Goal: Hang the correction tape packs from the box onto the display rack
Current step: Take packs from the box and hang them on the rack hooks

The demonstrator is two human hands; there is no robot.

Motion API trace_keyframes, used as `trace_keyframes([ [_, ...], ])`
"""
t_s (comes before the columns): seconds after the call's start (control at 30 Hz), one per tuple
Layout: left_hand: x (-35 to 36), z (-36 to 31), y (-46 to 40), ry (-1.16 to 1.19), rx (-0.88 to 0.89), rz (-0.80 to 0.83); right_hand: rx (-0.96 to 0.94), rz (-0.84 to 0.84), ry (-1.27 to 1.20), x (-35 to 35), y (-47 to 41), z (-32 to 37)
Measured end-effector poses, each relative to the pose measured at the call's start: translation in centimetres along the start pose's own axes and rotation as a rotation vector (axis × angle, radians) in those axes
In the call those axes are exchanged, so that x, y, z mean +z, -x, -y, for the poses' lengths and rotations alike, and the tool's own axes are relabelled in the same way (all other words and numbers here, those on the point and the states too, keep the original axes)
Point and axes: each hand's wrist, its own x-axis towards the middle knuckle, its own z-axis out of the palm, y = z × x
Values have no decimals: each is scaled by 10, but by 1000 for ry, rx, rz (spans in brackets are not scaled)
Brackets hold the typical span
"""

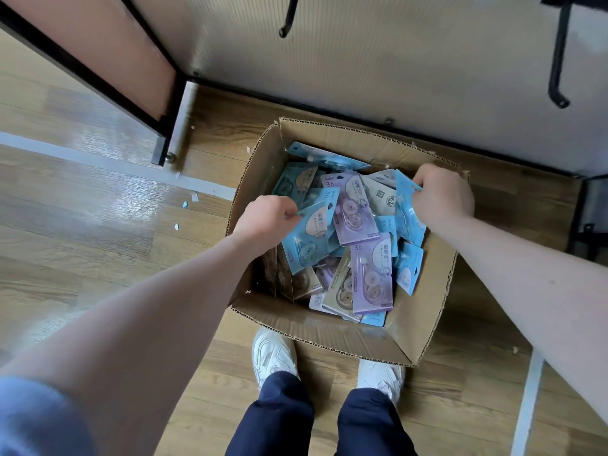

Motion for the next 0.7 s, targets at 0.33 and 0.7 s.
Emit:
trace_keyframes([
  [0.33, -50, -32, 42, -82, 88, -77, -82, -69, -77, -62, 42, 10],
  [0.7, -152, -91, 107, -116, 163, -251, -317, -161, -31, -168, 104, 48],
])
